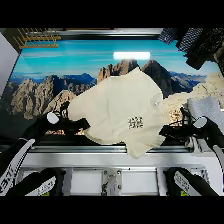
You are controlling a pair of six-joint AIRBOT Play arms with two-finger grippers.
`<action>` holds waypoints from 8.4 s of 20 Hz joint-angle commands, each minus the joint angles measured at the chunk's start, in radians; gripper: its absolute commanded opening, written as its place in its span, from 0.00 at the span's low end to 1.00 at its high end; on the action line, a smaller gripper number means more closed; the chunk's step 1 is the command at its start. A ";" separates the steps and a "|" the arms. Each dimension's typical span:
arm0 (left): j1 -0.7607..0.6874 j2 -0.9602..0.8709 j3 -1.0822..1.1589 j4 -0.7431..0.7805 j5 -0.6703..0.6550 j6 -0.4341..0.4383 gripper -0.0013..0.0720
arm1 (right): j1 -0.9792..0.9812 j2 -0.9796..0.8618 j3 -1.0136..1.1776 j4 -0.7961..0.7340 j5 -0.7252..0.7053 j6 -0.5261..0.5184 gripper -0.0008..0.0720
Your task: Fold the clothes and pants, and hang the long-sleeved shirts on hangers.
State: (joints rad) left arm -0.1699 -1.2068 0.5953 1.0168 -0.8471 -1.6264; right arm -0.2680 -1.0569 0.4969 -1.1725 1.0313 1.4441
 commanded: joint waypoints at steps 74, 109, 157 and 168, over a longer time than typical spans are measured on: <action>0.282 -0.041 0.164 0.027 -0.002 -0.076 0.95 | -0.050 -0.436 0.274 0.513 -0.091 -0.315 0.71; 0.332 0.262 0.477 0.214 0.165 -0.235 0.02 | 0.002 -0.118 0.740 0.317 0.019 -0.277 0.03; 0.249 -0.437 0.766 0.223 0.011 -0.090 0.02 | 0.158 -0.525 0.867 -0.084 -0.037 0.001 0.02; 0.279 -0.323 0.552 0.158 0.035 -0.116 0.78 | 0.147 -0.455 0.731 -0.016 -0.040 0.000 0.71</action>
State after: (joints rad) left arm 0.0879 -1.5887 1.1633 1.1873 -0.7925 -1.7264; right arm -0.1093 -1.5585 1.2373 -1.2041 0.9794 1.4445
